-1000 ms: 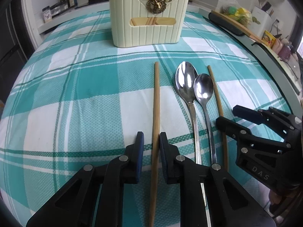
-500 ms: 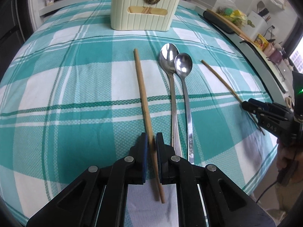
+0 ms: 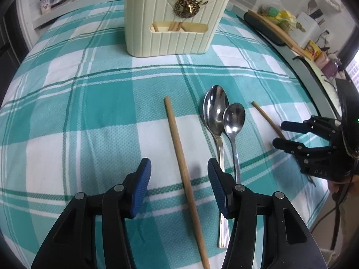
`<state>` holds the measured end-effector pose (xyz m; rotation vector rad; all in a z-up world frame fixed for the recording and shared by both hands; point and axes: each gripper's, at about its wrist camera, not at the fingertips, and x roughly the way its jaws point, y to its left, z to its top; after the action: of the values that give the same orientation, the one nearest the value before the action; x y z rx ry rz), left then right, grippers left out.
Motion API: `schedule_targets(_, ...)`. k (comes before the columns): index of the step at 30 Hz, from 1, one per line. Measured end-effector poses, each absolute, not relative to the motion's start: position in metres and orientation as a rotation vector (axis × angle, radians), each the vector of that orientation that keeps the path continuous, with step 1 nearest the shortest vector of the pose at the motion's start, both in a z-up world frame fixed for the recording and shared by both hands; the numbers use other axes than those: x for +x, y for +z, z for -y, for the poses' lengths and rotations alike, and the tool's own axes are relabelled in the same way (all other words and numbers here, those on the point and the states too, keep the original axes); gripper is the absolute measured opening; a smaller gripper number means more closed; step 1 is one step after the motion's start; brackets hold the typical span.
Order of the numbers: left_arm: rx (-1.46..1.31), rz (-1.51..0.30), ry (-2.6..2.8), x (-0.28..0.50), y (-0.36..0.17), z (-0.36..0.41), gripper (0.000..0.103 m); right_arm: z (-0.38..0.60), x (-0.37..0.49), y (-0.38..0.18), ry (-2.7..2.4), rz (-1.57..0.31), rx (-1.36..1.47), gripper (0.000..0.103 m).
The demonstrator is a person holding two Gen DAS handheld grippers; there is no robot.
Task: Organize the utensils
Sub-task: 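Lift both chopsticks upright and carry them over the cream holder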
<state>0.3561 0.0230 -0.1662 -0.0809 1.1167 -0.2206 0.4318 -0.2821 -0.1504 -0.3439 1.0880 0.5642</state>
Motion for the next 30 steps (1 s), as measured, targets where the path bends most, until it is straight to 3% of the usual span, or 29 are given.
schedule_targets(4, -0.011, -1.171, -0.165, 0.379, -0.179, -0.016, 0.052, 0.264, 0.449, -0.156, 0.581, -1.079, -0.395, 0.047)
schedule_targets(6, 0.015, -1.171, -0.155, 0.386, -0.181, -0.013, 0.05, 0.26, 0.46, -0.156, 0.578, -1.087, -0.388, 0.038)
schedule_targets(7, 0.031, -1.173, -0.15, 0.388, -0.181, -0.011, 0.048, 0.256, 0.465, -0.155, 0.581, -1.09, -0.379, 0.028)
schedule_targets(8, 0.04, -1.173, -0.146, 0.39, -0.181, -0.01, 0.035, 0.254, 0.469, -0.155, 0.585, -1.092, -0.373, 0.017)
schedule_targets(9, 0.041, -1.173, -0.15, 0.392, -0.18, -0.009, 0.013, 0.25, 0.472, -0.155, 0.58, -1.092, -0.377, 0.011)
schedule_targets(11, 0.026, -1.179, -0.166, 0.394, -0.179, -0.008, 0.005, 0.244, 0.476, -0.155, 0.557, -1.086, -0.388, 0.006)
schedule_targets(16, -0.027, -1.084, -0.18, 0.379, -0.153, -0.02, 0.005, 0.251, 0.475, -0.139, 0.524, -1.045, -0.297, 0.006)
schedule_targets(24, -0.082, -0.835, -0.222, 0.327, -0.056, -0.037, 0.005, 0.288, 0.429, -0.047, 0.527, -0.816, -0.128, 0.006)
schedule_targets(30, -0.096, -0.708, -0.249, 0.294, -0.012, -0.042, 0.005, 0.303, 0.383, 0.009, 0.541, -0.642, -0.081, 0.006)
